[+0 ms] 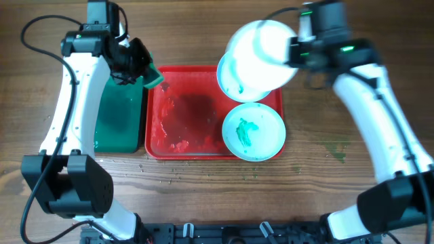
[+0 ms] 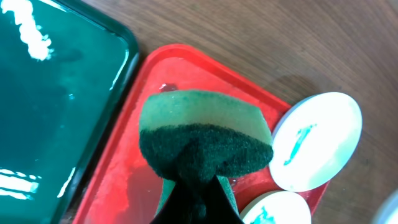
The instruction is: Clean dirty plates on tray and stack at the side
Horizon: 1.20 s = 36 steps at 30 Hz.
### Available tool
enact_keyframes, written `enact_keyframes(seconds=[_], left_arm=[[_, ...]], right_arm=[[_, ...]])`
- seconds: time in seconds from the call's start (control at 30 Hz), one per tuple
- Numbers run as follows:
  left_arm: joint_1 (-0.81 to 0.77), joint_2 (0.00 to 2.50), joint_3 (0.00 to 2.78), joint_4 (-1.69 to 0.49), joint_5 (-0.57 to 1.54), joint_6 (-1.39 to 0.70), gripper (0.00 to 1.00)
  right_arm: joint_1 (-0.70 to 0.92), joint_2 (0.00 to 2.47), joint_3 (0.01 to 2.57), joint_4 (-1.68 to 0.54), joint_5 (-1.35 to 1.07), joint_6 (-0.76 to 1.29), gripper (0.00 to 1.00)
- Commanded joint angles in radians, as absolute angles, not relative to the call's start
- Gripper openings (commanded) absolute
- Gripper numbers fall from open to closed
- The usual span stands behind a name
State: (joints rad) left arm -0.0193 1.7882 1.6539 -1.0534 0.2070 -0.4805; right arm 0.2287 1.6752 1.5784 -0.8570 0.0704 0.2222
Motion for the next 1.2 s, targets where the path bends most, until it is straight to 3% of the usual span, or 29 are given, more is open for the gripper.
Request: enact_keyframes(seconds=[0.0,0.2,0.43,0.47,0.5,0.6,0.73,0.87,1.17], left_arm=[[-0.039,1.79,1.653,-1.032,0.204,-0.507,0.04],[-0.044,1.79,1.653,-0.997,0.2,-0.533,0.04],[-0.044,1.79,1.653,-0.991,0.201,-0.532,0.04],[-0.044,1.79,1.653,-0.989,0.201,-0.532,0.04],[-0.044,1.79,1.653,-0.987,0.201,-0.532,0.04],[-0.046,1.79,1.653,-0.989,0.201,-0.532,0.04],[-0.074,1.794,1.653,-1.008,0.2,-0.532,0.04],[-0.083,1.811,1.653,-1.01,0.197,-0.532,0.04],[-0.083,1.813,1.653,-1.01,0.196,-0.532,0.04]], right_arm=[[-0.121,1.705,1.5,-0.883,-0.138,0.243,0.04],[-0.362,1.727,1.233,-0.73,-0.156,0.304,0.04],[-0.337,1.729,0.974,-0.53,-0.134,0.343,0.04],[-0.337,1.729,0.967,-0.535,-0.124,0.343,0.11],[-0.337,1.729,0.969,-0.54,-0.125,0.343,0.33],[-0.33,1.716,1.092,-0.7,-0.257,0.297,0.37],[-0.205,1.704,1.176,-0.899,-0.302,0.22,0.37],[-0.015,1.704,1.144,-0.961,-0.305,0.183,0.39],[0.144,1.705,0.975,-0.748,-0.278,0.157,0.36]])
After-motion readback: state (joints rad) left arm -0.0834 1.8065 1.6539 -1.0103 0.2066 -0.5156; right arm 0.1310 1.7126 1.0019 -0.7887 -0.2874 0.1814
